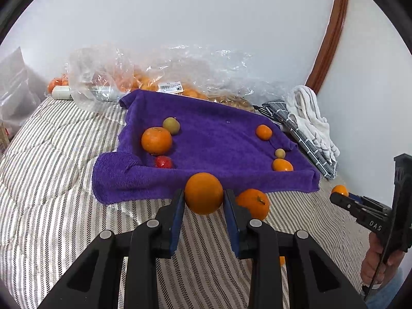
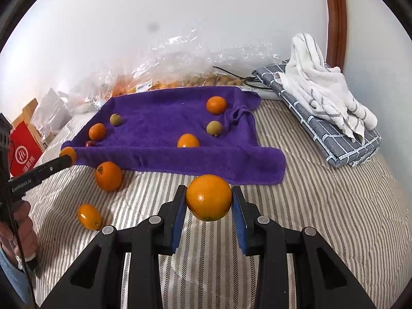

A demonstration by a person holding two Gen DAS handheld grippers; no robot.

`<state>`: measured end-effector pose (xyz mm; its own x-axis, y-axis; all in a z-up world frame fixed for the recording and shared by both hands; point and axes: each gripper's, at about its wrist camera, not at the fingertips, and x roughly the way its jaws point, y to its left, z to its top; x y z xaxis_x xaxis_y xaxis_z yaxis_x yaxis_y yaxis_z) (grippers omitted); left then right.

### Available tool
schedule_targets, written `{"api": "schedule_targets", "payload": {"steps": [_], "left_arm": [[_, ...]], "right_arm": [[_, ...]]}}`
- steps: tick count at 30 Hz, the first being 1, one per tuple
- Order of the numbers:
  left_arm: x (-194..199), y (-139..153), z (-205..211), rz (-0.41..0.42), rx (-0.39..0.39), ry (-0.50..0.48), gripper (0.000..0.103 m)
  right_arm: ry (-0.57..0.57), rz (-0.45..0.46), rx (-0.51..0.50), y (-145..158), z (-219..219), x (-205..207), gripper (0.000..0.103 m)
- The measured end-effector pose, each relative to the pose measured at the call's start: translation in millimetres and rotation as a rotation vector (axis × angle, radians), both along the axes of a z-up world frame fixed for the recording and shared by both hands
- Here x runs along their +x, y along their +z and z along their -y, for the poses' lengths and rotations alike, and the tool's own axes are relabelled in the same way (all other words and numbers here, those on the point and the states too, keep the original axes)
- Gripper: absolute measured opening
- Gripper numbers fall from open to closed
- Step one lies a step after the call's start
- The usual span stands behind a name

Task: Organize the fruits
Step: 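Carry both held oranges over the purple towel and lower them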

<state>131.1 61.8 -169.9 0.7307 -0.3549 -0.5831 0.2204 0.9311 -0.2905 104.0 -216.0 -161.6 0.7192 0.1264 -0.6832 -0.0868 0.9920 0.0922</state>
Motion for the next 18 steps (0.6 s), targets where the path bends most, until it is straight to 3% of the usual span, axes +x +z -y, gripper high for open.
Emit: {"api": "schedule_targets", "payload": {"steps": [8,18], "left_arm": [[2,0,-2,-0.002,0.016,0.031,0.029],[10,36,-17,0.039,-0.013,0.059,0.029]], "right_arm": [[-0.002,0.006,0.020,7,-2,2,0.034],[0.009,0.053,-0.026,31,-3,17,0.034]]}}
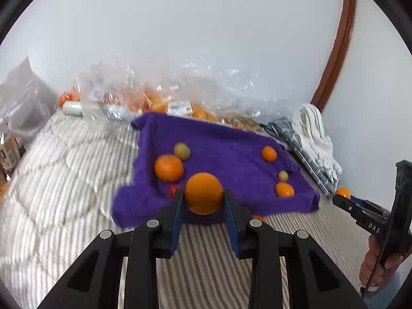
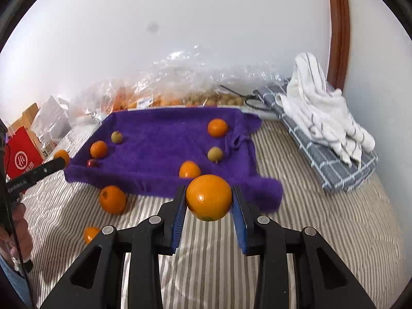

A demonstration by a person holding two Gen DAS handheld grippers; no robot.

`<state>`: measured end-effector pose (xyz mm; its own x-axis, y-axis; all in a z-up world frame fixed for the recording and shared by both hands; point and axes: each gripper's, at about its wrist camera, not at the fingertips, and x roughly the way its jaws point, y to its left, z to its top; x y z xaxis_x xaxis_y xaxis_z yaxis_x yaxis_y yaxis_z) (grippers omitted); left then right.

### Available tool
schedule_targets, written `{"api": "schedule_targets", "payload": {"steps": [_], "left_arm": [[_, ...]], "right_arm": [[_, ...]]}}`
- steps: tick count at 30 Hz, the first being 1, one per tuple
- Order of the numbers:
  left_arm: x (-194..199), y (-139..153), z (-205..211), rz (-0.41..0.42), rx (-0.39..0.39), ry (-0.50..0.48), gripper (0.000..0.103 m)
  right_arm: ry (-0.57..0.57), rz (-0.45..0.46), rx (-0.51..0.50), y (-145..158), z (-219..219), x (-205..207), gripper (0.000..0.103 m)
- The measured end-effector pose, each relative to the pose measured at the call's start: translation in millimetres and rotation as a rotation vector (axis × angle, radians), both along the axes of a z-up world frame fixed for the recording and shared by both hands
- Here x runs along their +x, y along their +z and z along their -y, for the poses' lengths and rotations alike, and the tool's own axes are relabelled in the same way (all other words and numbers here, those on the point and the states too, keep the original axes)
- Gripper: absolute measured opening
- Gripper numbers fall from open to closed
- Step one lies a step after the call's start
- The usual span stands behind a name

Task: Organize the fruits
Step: 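Carry both held oranges over the purple towel and lower them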

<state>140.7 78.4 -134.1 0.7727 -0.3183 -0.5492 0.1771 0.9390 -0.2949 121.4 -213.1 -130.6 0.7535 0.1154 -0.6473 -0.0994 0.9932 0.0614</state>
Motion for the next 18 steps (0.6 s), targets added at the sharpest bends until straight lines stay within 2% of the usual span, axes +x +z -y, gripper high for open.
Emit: {"api": "schedule_targets", "payload": {"steps": [9,13,18], "left_arm": [[35,31,-20,0.054,-0.042,0.044,0.029],[49,34,-26,0.065,-0.060,0.062,0.029],[67,31,-29,0.071,-0.041,0.087,0.029]], "right_arm": [[0.014,0.043,0.023,15,-6,40,0.034],[0.031,0.061,0.030,22,-12,62,0.034],[0.039,0.082,0.046,29,-16,86,0.034]]}}
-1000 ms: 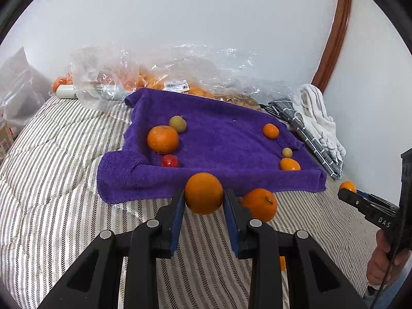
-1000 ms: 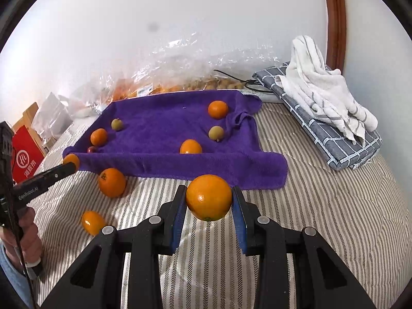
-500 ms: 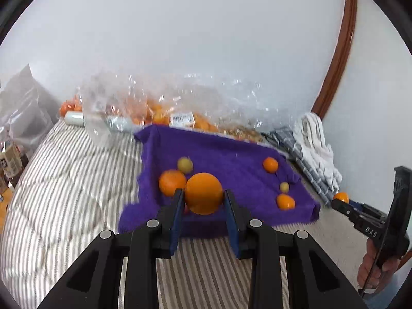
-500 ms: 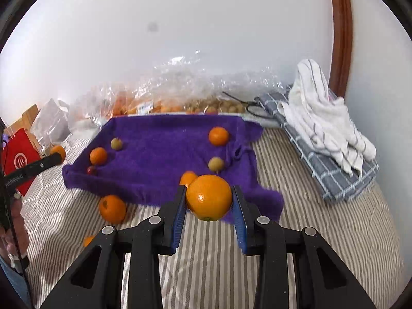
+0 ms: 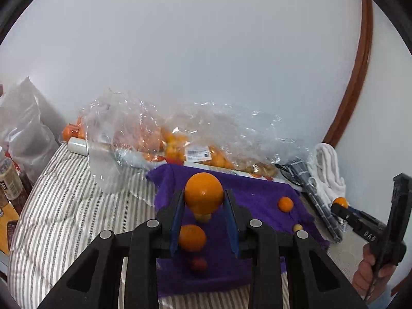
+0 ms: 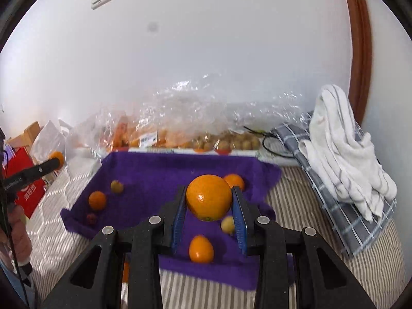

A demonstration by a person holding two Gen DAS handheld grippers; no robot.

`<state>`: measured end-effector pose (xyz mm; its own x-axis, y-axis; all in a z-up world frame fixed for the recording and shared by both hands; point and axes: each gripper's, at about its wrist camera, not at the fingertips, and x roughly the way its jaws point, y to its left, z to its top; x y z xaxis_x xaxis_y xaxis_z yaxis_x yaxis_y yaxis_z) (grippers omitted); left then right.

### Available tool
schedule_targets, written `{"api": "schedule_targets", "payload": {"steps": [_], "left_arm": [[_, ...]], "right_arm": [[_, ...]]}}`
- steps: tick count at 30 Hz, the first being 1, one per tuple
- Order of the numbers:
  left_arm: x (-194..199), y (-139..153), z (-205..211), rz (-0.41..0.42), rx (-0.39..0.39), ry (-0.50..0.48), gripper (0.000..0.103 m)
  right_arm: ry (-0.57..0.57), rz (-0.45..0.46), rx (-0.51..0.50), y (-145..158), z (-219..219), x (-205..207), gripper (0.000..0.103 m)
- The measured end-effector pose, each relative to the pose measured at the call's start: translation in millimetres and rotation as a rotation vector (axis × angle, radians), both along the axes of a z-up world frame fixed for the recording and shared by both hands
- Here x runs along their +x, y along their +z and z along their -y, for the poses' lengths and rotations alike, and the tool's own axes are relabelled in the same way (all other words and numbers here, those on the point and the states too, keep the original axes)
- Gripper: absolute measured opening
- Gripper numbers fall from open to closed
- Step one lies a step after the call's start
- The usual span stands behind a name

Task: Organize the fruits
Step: 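Carry both held oranges over the purple towel and lower them, then open both grippers to release the oranges onto the towel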

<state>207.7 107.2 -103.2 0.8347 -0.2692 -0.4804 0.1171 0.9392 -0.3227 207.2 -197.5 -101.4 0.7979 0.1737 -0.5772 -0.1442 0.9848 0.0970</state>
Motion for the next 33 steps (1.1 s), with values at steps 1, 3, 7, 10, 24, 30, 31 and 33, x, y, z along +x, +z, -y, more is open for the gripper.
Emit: {"api": "schedule_targets", "payload": {"steps": [1,3,7,10,24,30,31,33], "left_arm": [[2,-2,-1,0.001,-0.004,0.002,0.029],[6,-9,-4,-0.004,-0.017,0.005,0.029],[11,-32,-9,-0.052,-0.042,0.010,0.029],[13,-40,-11,-0.068,-0.032,0.016,0.029],[14,-45,-3,-0.082,-0.069,-0.037,0.029],[11,-49,18,-0.101,-0.070,-0.111,0.029],[10,-50,21,-0.103,-0.064,-0.120,0.029],[9,-52,34,-0.112,-0.030,-0.139,0.029]], "right_arm": [[0.000,0.006,0.008,0,0,4,0.034],[-0.005,0.007,0.020,-4,1,12,0.034],[-0.022,-0.025,0.045,-23,6,24,0.034],[-0.028,-0.059,0.066,-41,10,30,0.034],[-0.014,-0.129,0.002,-64,17,30,0.034],[0.006,-0.202,-0.025,-71,15,32,0.034],[0.008,-0.209,-0.040,-73,14,31,0.034],[0.013,-0.219,-0.061,-76,13,31,0.034]]}}
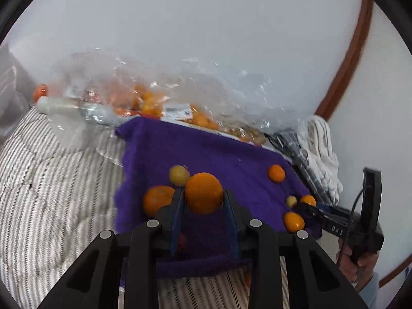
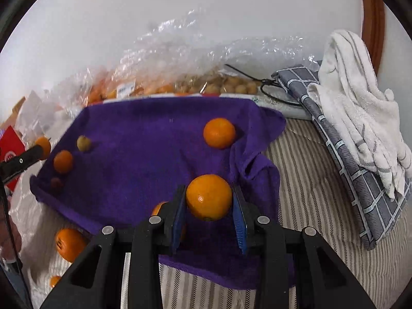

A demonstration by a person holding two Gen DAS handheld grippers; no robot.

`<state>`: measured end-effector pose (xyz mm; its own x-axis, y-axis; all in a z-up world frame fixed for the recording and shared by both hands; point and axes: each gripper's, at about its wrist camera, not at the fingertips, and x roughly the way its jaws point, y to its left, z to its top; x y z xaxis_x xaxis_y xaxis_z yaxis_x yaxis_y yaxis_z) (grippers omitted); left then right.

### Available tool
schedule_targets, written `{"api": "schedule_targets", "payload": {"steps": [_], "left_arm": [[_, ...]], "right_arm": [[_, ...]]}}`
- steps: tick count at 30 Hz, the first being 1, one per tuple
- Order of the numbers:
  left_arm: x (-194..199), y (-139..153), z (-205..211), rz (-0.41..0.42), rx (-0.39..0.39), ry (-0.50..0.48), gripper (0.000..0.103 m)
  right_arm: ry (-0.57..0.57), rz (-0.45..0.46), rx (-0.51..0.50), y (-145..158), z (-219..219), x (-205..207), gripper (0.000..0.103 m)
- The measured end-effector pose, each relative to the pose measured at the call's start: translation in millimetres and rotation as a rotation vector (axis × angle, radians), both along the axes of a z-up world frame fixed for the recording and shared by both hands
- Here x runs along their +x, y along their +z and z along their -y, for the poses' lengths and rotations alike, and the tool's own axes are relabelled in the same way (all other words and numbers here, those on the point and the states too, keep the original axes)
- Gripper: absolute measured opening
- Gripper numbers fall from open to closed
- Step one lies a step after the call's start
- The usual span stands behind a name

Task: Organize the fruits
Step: 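Open both grippers to release the oranges onto the towel, then grasp a large orange with the right gripper from the bed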

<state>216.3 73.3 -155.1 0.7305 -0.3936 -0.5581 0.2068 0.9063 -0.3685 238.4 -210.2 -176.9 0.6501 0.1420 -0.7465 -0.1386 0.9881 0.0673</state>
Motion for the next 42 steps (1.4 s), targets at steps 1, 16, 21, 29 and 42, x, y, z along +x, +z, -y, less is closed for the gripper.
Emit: {"api": "schedule_targets", "payload": {"steps": [1,16,21,29,42], "left_arm": [[0,-1,4,-0.004,0.013,-0.006,0.029],[-3,-9,38,-0.027,0.217,-0.006,0.029],[1,-15,41,-0.056,0.243,0.000,0.029],[6,-21,40,-0.090,0.263,0.004,0.029],[1,-12,37,-0.077,0.234,-0.019,0.044]], "right_arm": [[0.001,-0.010,-0.005,-2,0,1,0.034],[0.003,-0.051,-0.049,-9,-2,2,0.038],[0.002,-0.033,-0.030,-4,-1,1,0.049],[-0.018,-0.001,0.030,10,-5,-8,0.050],[-0.074,0.004,-0.014,21,-11,-78,0.054]]}}
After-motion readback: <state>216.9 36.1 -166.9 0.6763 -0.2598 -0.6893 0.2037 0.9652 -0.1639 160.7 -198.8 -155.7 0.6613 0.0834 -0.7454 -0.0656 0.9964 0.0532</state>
